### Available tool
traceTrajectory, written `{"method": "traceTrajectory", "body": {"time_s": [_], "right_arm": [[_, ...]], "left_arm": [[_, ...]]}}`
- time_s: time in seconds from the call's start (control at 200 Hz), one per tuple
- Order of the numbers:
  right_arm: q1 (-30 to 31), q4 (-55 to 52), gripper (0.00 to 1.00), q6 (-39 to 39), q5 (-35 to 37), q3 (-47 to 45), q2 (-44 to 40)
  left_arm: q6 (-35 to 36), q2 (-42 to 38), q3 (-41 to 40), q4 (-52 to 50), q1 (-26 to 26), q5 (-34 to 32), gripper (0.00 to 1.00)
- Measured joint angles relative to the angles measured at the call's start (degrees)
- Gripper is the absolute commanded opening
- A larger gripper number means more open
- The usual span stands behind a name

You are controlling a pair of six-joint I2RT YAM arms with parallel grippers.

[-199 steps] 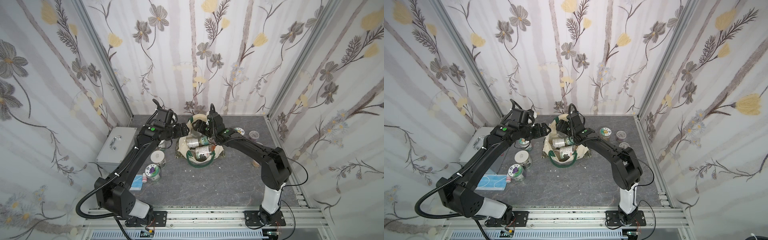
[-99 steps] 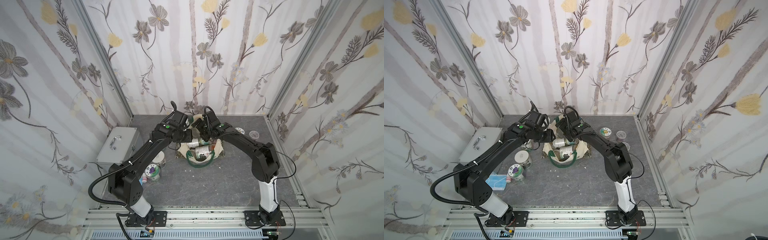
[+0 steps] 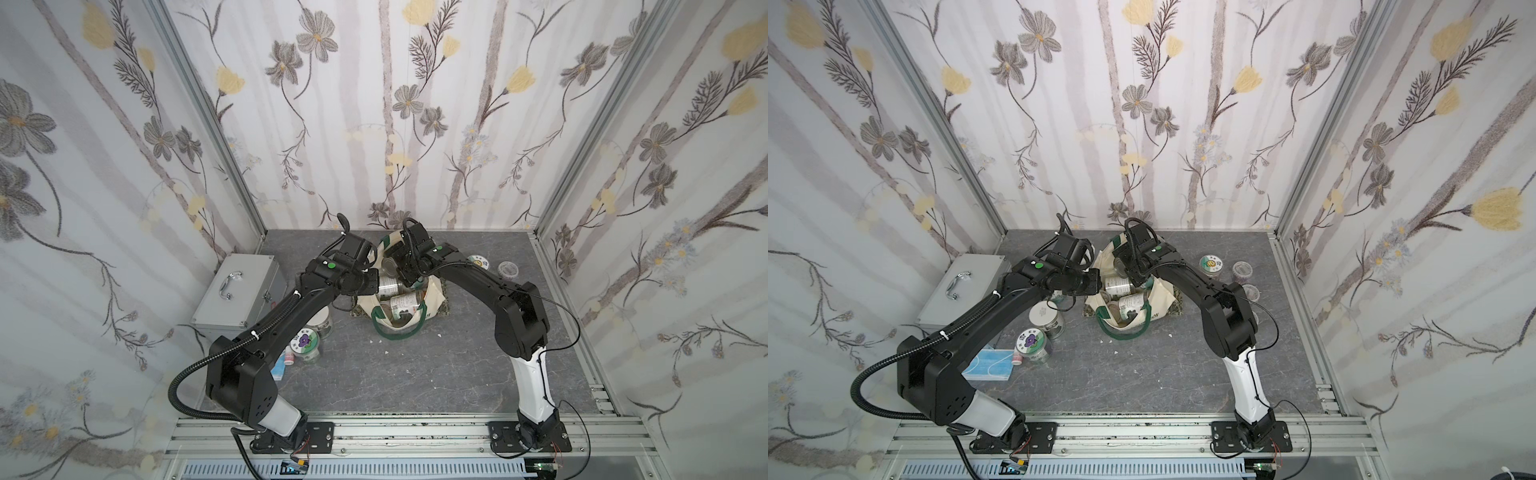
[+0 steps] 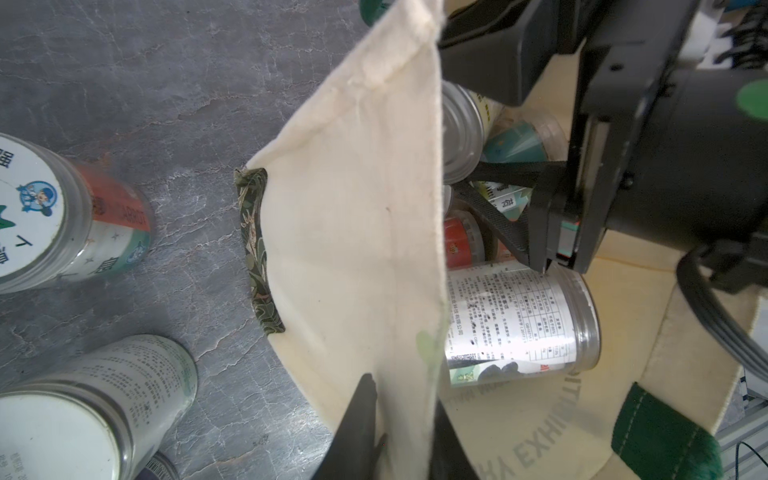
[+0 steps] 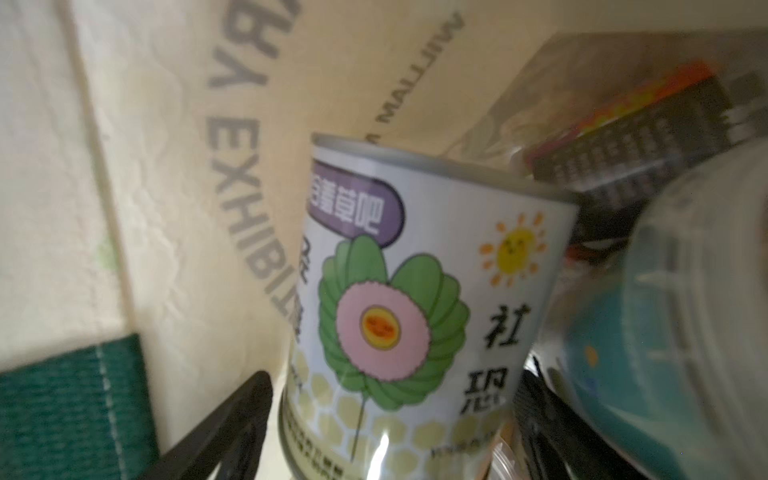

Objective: Take out the seed jars from the canvas bag
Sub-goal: Pick up the seed jar from the canvas bag.

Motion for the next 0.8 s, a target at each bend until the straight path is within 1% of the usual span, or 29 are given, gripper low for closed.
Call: {"method": "traceTrajectory", "body": {"time_s": [0.16, 0.37, 0.485, 0.58, 0.684, 0.714, 0.804], "right_arm": [[0.0, -0.59, 1.0, 1.81, -0.24, 1.73, 1.95], [0.0, -1.49, 0.99, 3.98, -1.05, 2.6, 3.5], [-0.02, -1.86, 0.94, 4.24, -1.07, 2.8, 3.67], [-0.04, -2.25, 0.84, 4.35, -0.79, 3.06, 3.87], [-0.04, -2.47, 0.77, 3.82, -0.02, 3.3, 3.89], [-0.04, -2.51, 0.72, 3.41, 0.07, 3.34, 3.87], [0.02, -3.13, 0.69, 2.49, 0.94, 3.5, 3.5]], "left_arm": [[-0.44, -0.94, -1.07, 1.03, 0.0, -0.26, 0.19], [-0.76, -1.46, -1.73, 2.1, 0.04, -0.42, 0.19], [-0.83, -1.62, -1.81, 2.12, 0.04, -0.44, 0.19], [-0.83, -1.79, -1.9, 2.05, 0.04, -0.44, 0.19], [-0.85, -2.05, -2.1, 2.03, 0.02, -0.42, 0.19], [-0.87, -2.12, -2.14, 2.01, 0.02, -0.42, 0.19], [-0.87, -2.21, -2.19, 1.9, 0.02, -0.42, 0.19]]}}
